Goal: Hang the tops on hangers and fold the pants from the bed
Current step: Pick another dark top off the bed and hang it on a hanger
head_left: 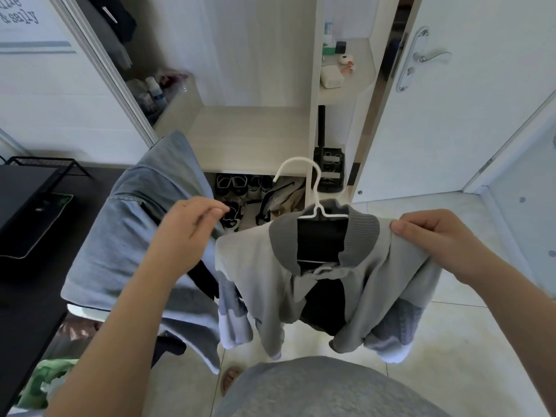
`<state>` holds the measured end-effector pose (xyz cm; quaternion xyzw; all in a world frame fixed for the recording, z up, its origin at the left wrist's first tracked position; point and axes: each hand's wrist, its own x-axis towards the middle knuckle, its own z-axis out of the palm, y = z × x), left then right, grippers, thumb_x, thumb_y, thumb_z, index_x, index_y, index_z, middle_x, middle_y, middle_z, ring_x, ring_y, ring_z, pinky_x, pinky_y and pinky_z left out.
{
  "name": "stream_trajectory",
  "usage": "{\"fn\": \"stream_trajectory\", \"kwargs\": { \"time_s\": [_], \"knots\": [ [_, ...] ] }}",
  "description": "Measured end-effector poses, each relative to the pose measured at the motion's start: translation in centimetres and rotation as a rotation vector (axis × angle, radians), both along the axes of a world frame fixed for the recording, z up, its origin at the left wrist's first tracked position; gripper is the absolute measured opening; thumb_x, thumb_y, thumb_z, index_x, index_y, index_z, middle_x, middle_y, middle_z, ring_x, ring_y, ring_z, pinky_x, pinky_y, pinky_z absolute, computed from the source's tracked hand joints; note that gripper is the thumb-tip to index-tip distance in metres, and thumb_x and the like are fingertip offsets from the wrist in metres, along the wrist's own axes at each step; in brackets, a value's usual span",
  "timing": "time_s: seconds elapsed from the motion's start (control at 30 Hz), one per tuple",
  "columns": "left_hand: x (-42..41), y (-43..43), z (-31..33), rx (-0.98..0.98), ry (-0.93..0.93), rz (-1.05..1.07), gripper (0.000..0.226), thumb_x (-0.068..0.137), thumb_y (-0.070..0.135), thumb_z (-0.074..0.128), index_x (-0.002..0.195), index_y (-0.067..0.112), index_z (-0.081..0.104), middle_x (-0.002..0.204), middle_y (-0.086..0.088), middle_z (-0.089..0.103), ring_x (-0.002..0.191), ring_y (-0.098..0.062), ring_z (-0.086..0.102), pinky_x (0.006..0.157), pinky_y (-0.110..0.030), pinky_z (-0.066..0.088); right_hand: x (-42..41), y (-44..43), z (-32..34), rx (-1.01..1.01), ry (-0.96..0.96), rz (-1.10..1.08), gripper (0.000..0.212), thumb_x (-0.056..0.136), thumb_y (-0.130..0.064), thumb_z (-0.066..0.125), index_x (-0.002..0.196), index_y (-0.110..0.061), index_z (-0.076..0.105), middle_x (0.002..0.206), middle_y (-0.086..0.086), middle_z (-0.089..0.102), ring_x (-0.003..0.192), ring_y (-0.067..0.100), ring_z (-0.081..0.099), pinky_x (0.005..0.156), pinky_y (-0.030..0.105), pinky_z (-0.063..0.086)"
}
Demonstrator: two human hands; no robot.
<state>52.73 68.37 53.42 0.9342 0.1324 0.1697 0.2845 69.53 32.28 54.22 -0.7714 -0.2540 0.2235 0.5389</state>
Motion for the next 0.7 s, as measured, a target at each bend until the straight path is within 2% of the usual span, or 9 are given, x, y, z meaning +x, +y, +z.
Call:
{"fn": "stream_trajectory", "kwargs": {
  "time_s": [0.07,0.13,0.23,0.3,0.37,0.43,0.53,0.6,0.7],
  "knots": [
    [0.5,-0.9,-1.3,-0.042,0.095,-0.062,0.021,0.098,0.03,0.06,0.118,0.029,0.067,0.112,0.019,0.063,0.11,-0.009,0.054,0.093,-0.02,0.04,0.2,0.3,-0.1,0.041,0.019,-0.034,0.052,0.079,-0.049,0.065,0.06,-0.003,0.052,0.058,0.003,0.044,0.059,0.015,0.042,0.053,0.016,0.034],
    [1.2,-1.7,-2.6,-0.048,0.114,-0.026,0.032,0.096,0.03,0.063,0.128,0.029,0.061,0.124,0.015,0.06,0.12,-0.015,0.051,0.1,-0.03,0.04,0.6,0.7,-0.1,0.061,0.023,-0.05,0.061,0.083,-0.051,0.073,0.067,0.005,0.052,0.062,0.008,0.045,0.061,0.017,0.043,0.056,0.022,0.035],
    [2.4,-2.2,-3.2,0.013,0.058,0.094,0.051,0.096,0.027,0.065,0.144,0.023,0.05,0.147,0.001,0.05,0.138,-0.025,0.041,0.115,-0.04,0.031,0.9,2.2,0.2,0.063,0.041,-0.089,0.066,0.083,-0.05,0.066,0.08,0.015,0.054,0.072,0.013,0.05,0.069,0.02,0.046,0.068,0.032,0.035],
    [3.0,-2.5,-3.0,0.007,0.051,0.131,0.064,0.095,0.031,0.065,0.153,0.023,0.038,0.159,-0.001,0.036,0.147,-0.026,0.028,0.12,-0.04,0.023,1.2,3.5,0.5,0.076,0.097,-0.13,0.056,0.084,-0.046,0.067,0.083,0.01,0.062,0.076,0.012,0.058,0.072,0.019,0.053,0.073,0.034,0.04],
    [3.6,-2.6,-2.6,-0.025,0.054,0.127,0.07,0.095,0.036,0.063,0.157,0.026,0.029,0.165,0.001,0.024,0.151,-0.023,0.017,0.121,-0.039,0.018,1.6,5.1,0.7,0.086,0.18,-0.185,0.036,0.083,-0.043,0.07,0.079,-0.007,0.073,0.077,0.002,0.068,0.075,0.013,0.062,0.076,0.033,0.045],
    [4.4,-2.4,-2.2,-0.085,0.071,0.085,0.068,0.096,0.039,0.06,0.156,0.03,0.029,0.164,0.007,0.022,0.15,-0.015,0.016,0.119,-0.032,0.016,2.3,6.9,0.7,0.123,0.27,-0.297,0.013,0.084,-0.032,0.074,0.073,-0.029,0.079,0.086,-0.01,0.074,0.087,0.009,0.066,0.078,0.033,0.047],
    [5.8,-1.9,-1.5,-0.19,0.051,-0.012,0.052,0.097,0.042,0.059,0.146,0.031,0.044,0.15,0.018,0.039,0.138,-0.003,0.035,0.111,-0.021,0.026,3.3,10.5,1.7,0.203,0.297,-0.319,0.032,0.091,-0.02,0.067,0.069,-0.041,0.079,0.09,-0.012,0.076,0.089,0.007,0.07,0.079,0.032,0.049],
    [7.0,-1.4,-1.1,-0.263,0.026,-0.042,0.044,0.095,0.043,0.061,0.137,0.031,0.053,0.138,0.02,0.051,0.126,0.004,0.045,0.105,-0.02,0.038,4.0,13.6,3.3,0.213,0.227,-0.244,0.03,0.091,-0.027,0.064,0.072,-0.045,0.077,0.079,-0.019,0.074,0.075,-0.003,0.069,0.08,0.032,0.05],
    [9.2,0.3,-0.5,-0.347,-0.01,-0.072,0.038,0.094,0.042,0.061,0.128,0.028,0.061,0.125,0.023,0.06,0.119,0.007,0.052,0.099,-0.022,0.046,5.8,18.6,5.5,0.24,0.119,-0.138,0.019,0.087,-0.041,0.058,0.081,-0.04,0.076,0.078,-0.015,0.072,0.073,0.001,0.067,0.076,0.028,0.053]
  ]
}}
